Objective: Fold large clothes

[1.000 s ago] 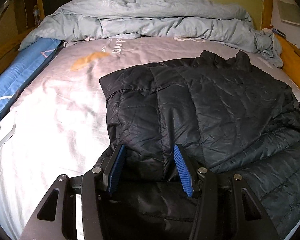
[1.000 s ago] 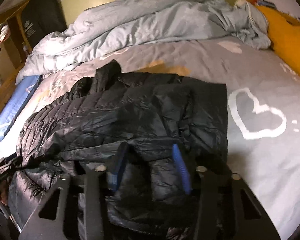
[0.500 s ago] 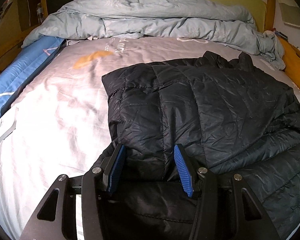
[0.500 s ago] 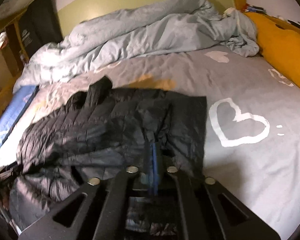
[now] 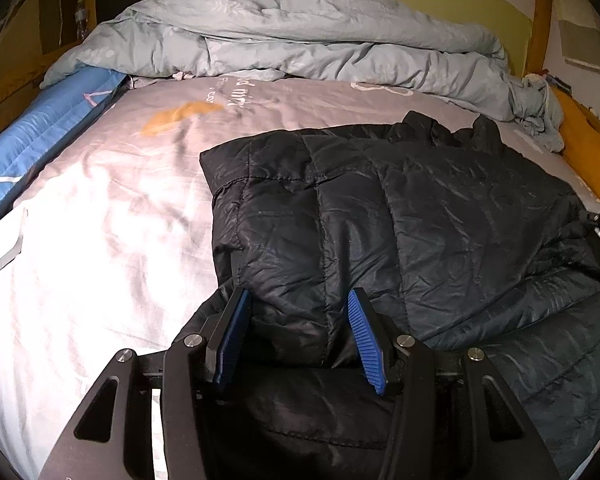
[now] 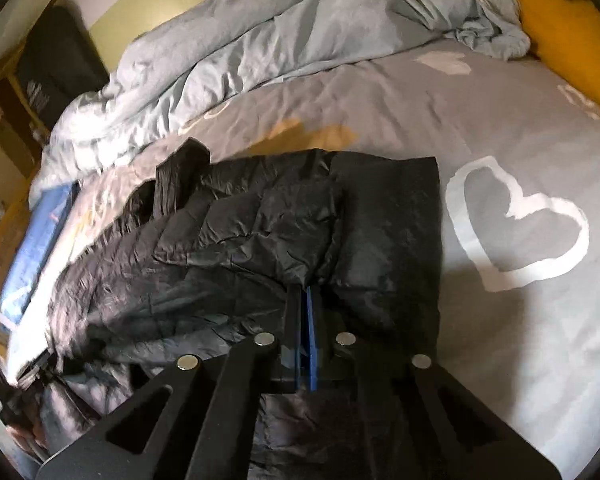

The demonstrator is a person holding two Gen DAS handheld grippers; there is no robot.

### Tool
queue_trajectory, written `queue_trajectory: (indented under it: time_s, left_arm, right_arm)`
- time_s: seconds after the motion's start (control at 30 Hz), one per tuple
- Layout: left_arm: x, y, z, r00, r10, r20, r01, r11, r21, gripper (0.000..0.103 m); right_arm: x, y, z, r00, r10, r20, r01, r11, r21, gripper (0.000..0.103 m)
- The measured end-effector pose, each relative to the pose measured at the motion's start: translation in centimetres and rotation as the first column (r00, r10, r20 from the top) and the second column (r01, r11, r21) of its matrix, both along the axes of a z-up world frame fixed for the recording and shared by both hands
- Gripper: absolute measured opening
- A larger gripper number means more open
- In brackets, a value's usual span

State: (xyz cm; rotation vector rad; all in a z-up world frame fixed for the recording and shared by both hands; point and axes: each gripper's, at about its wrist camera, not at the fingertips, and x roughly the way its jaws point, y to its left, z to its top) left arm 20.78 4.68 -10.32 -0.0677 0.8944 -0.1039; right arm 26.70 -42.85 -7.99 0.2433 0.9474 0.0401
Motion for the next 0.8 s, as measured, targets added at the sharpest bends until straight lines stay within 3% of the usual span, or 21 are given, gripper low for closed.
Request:
queue_trajectory:
  time_s: [0.17, 0.27, 0.47, 0.67, 0.73, 0.8]
  left_arm:
    - [-0.1, -0.3, -0.2, 1.000, 0.008, -0.006, -0.008, 1.000, 0.022, 0.054]
    - [0.0, -0.2, -0.4, 1.000, 0.015, -0.013, -0.015, 1.000, 0.021, 0.054]
    - [0.0, -0.3, -0.5, 1.000, 0.013, -0.020, -0.013, 0.999, 0.030, 0.055]
    - [-0.7, 0.5, 0.5, 0.998, 0.050, 0.025, -0.050, 0.999, 0.003, 0.055]
    - [-1.2, 0.9, 1.5, 0.997, 0.062, 0.054, -0.061, 0.998, -0.016, 0.055]
    - [-1.8, 1.3, 2.8, 0.994, 0.060, 0.086, -0.056, 0.997, -0.048, 0.055]
  right_arm:
    - [-2.1, 0.3, 2.9, 0.997, 0.026, 0.078, -0.022, 0.999, -0.043, 0.001]
    - [-3.8, 0.4, 4.1, 0.997, 0.044, 0.067, -0.037, 0.995, -0.093, 0.001]
    - [-4.1, 0.6, 0.3, 0.990, 0.032, -0.137, -0.059, 0.978, -0.198, 0.001]
    - [-3.8, 1.1, -0.4, 0.992, 0.026, -0.120, -0.058, 0.960, -0.274, 0.002]
    - [-4.8, 1.2, 0.3, 0.996, 0.015, -0.083, -0.040, 0.951, -0.307, 0.009]
    - [-6.0, 1.7, 1.6, 0.999, -0.019, -0.038, 0.003, 0.925, -0.380, 0.039]
